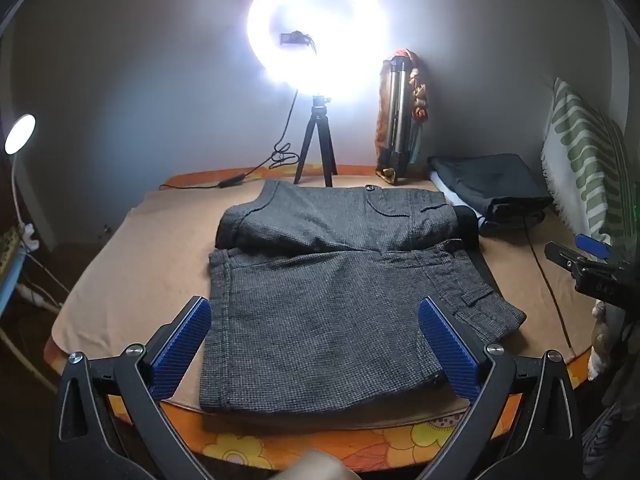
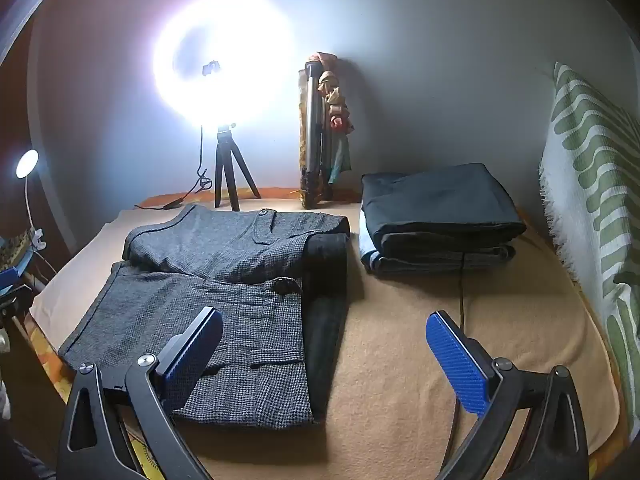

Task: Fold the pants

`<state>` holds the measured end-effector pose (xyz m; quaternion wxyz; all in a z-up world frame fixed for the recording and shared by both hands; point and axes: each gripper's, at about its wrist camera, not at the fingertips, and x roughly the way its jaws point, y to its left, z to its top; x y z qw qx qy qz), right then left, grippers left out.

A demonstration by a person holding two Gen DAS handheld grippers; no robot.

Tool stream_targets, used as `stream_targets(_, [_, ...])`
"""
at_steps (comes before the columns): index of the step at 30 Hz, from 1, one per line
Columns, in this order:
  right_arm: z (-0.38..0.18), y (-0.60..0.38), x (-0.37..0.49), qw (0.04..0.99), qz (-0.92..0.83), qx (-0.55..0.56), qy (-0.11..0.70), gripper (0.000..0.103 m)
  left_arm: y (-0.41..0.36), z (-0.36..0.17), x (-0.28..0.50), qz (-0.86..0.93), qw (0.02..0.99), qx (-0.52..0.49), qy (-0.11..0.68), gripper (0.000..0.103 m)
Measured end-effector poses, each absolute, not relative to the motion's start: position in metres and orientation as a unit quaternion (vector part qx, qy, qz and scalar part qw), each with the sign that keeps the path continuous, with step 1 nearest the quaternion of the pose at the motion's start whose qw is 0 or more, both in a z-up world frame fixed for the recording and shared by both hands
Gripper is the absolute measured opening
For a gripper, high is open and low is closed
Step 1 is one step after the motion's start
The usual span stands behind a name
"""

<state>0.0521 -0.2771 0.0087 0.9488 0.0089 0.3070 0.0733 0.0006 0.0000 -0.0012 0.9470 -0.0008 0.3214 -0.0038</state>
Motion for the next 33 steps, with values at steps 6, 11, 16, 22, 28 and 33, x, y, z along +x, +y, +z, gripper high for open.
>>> stream_targets(6, [0.0084, -0.2756, 0.0525, 0.949, 0.073, 0.008, 0.307, 0.103, 0.0007, -0.0036, -0.0039, 0.001, 0.95, 0.0, 0.312, 0.103])
stream_targets(11, [0.0085, -0.276, 0.0509, 0.948, 0.075, 0.009, 0.31, 0.103, -0.0005, -0.0047, -0.0022, 0.004, 0.95, 0.007, 0.314, 0.103])
stream_targets(16, [0.008, -0.2718, 0.0528, 0.948, 0.075, 0.008, 0.31, 0.103, 0.0017, -0.0048, 0.0011, 0.003, 0.949, 0.008, 0.316, 0.103])
stream_targets(22, [0.0065, -0.2722, 0.0522, 0.948, 0.075, 0.008, 0.31, 0.103, 0.0031, -0.0054, 0.0017, 0.005, 0.949, 0.006, 0.315, 0.103])
stream_targets(28, [0.0069, -0.2715, 0.0525, 0.948, 0.076, 0.007, 0.31, 0.103, 0.0047, -0.0055, 0.0023, 0.006, 0.949, 0.007, 0.315, 0.103])
stream_targets(33, [0.0062, -0.2714, 0.0534, 0.948, 0.075, 0.007, 0.31, 0.103, 0.0059, -0.0059, 0.0029, 0.007, 0.949, 0.007, 0.314, 0.103])
